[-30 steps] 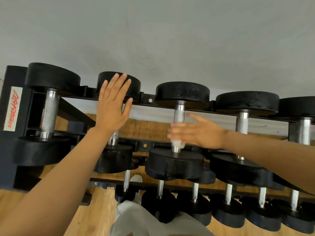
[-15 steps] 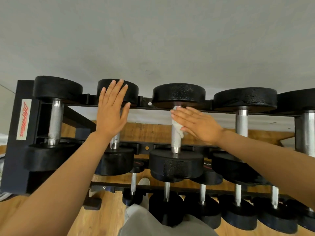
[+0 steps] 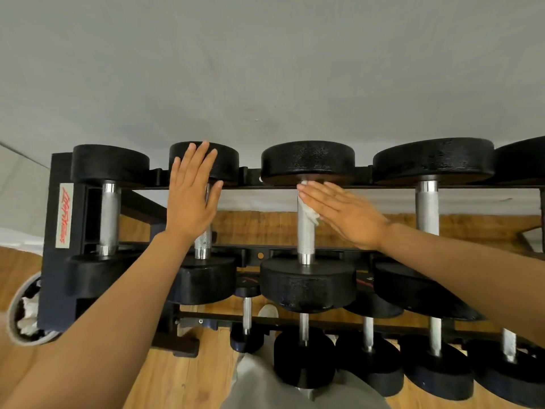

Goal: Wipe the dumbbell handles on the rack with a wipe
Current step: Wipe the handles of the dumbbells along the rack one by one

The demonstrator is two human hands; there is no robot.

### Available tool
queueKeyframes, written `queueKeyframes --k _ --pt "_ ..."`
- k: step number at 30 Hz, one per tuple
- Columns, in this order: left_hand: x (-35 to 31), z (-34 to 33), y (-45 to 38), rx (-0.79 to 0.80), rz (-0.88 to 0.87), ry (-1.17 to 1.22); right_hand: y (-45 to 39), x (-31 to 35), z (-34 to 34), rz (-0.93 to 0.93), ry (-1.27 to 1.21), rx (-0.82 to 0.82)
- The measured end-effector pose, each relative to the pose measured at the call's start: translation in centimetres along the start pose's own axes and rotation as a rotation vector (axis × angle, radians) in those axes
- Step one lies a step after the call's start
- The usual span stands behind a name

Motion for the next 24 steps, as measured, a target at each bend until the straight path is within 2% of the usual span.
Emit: queueKeyframes --k 3,7,9,12,15,19,22,24 --pt "0.0 0.0 0.0 0.010 0.004 0.001 0.9 1.4 -1.0 0.086 -0.005 0.035" --pt "0.0 0.0 0.0 0.016 0.010 -0.009 2.9 5.5 -1.9 0.488 0.005 0.187" --pt "0.1 0.0 0.0 0.023 0.014 -0.009 2.2 4.8 -1.1 0.502 0.075 0.136" --pt "0.0 -0.1 -0.1 0.037 0.018 -0.015 -0.2 1.2 1.0 0.146 0.055 -0.019" --pt "0.0 0.0 -0.1 0.050 0.024 -0.023 0.2 1.3 0.4 -0.078 -0.040 -0.035" --pt "-0.2 0.1 -0.2 0.072 0.038 -0.023 0.4 3.3 0.7 -0.208 -0.145 0.125" --pt "-0.4 0.0 0.0 0.092 0.041 -0.027 0.4 4.7 0.9 -0.396 -0.269 0.289" --pt "-0.3 0.0 0.1 0.096 0.042 -0.037 -0.3 5.7 0.7 -0.541 -0.277 0.302"
Point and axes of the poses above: each hand's wrist, its own y-axis away from the middle knuckle, its own z-axis out of the back of the hand, x = y × z, the point moved 9 cm from there along -y, towards the middle knuckle, and after that the axes turned 3 degrees about x, right-handed, at the moved point
